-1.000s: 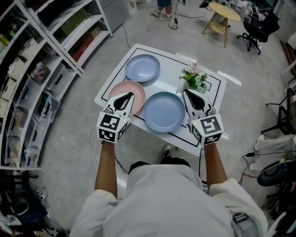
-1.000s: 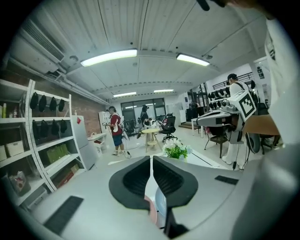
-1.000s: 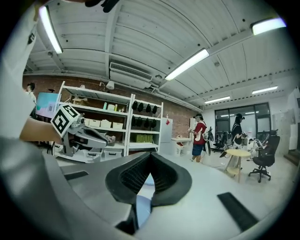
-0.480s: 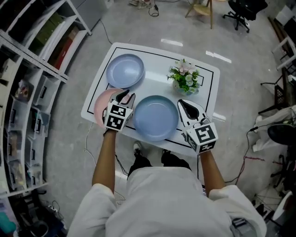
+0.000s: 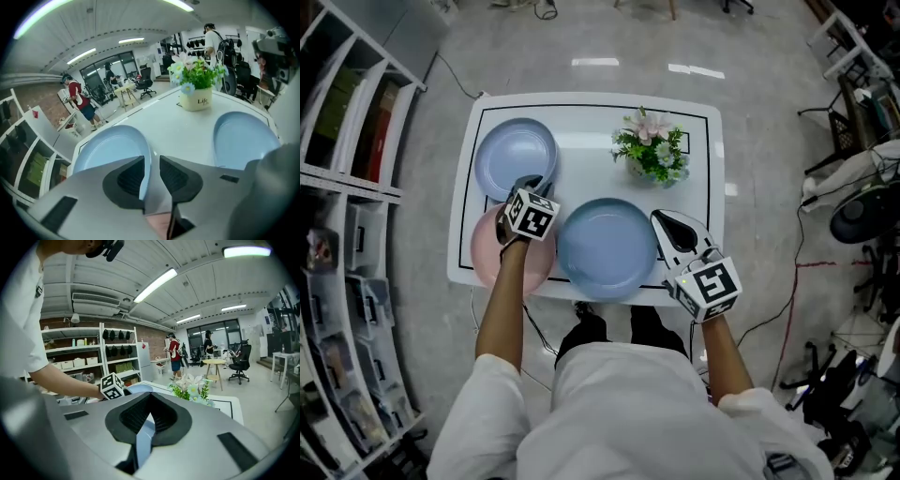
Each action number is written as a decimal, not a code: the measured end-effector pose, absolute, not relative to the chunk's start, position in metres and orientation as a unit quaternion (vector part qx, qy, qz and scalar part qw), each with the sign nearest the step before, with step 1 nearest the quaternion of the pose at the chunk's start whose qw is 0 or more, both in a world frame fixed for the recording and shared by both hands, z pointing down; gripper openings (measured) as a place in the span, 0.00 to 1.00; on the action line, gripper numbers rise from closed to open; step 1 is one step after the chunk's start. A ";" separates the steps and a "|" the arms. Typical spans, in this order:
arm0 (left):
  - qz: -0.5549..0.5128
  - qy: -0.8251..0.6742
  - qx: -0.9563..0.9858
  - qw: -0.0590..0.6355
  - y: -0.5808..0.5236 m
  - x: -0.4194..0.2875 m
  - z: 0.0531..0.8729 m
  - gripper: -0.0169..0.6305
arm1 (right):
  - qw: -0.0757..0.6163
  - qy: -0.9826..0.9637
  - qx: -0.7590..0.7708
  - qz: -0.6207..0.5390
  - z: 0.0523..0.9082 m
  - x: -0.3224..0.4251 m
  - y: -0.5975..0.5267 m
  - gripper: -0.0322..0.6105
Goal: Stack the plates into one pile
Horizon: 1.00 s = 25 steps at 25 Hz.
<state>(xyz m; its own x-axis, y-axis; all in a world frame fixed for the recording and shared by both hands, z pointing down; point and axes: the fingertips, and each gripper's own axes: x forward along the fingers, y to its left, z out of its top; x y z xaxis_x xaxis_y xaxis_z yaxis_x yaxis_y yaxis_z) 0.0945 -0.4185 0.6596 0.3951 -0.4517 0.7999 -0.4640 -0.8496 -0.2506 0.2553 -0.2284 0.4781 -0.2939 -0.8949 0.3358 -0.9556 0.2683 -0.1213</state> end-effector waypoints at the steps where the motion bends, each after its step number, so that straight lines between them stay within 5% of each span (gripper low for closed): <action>1: 0.487 -0.268 0.831 0.006 -0.421 0.095 0.668 0.20 | 0.104 -0.787 0.588 0.157 0.482 0.255 -0.227 0.07; 13: 0.539 -0.231 0.809 -0.023 -0.433 0.100 0.696 0.09 | 0.135 -0.751 0.621 0.180 0.503 0.262 -0.216 0.07; 25: 0.426 -0.355 0.832 -0.029 -0.434 0.066 0.587 0.10 | 0.121 -0.797 0.568 0.166 0.485 0.258 -0.229 0.07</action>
